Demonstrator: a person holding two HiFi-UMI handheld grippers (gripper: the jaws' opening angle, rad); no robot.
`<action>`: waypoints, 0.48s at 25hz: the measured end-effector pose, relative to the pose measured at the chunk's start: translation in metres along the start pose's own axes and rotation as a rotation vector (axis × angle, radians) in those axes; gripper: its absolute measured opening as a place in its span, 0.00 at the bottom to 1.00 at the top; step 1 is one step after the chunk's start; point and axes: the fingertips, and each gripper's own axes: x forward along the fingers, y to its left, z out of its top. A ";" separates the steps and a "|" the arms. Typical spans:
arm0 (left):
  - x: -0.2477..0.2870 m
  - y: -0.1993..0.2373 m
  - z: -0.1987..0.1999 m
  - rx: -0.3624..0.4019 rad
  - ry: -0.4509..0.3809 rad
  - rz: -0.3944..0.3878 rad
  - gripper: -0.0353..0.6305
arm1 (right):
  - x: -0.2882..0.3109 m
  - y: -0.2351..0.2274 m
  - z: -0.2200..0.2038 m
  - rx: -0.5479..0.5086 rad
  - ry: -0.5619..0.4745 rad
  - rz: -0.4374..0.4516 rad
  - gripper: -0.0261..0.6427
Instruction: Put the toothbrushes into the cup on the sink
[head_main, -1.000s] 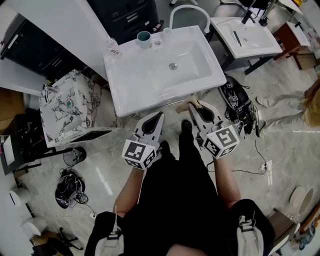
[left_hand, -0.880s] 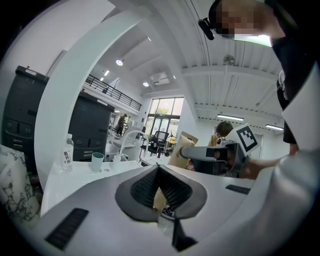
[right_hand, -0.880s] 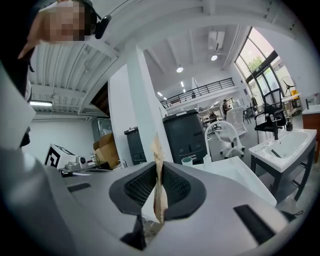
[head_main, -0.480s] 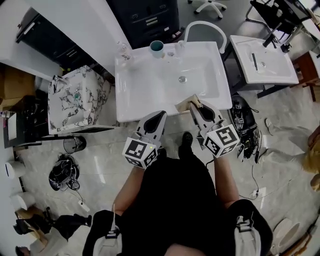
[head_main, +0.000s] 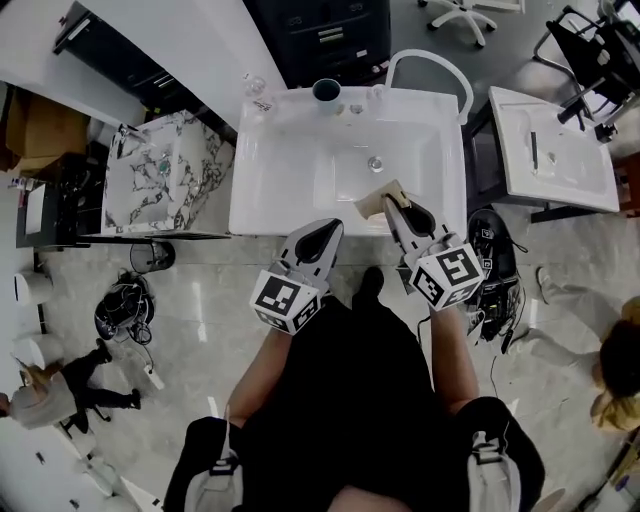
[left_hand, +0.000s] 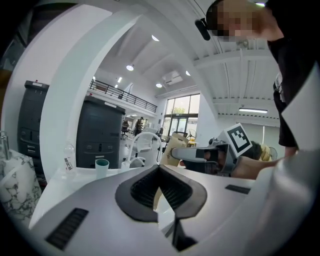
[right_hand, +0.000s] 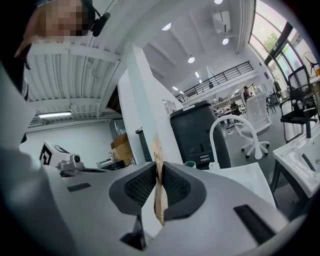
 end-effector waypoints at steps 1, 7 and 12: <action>0.002 0.001 -0.001 -0.007 0.003 0.013 0.07 | 0.001 -0.004 -0.001 0.006 0.006 0.003 0.12; 0.013 0.007 0.002 -0.020 0.011 0.043 0.07 | 0.017 -0.012 -0.003 0.042 0.024 0.031 0.12; 0.014 0.025 0.002 -0.039 0.017 0.056 0.07 | 0.038 -0.014 -0.006 0.041 0.061 0.035 0.12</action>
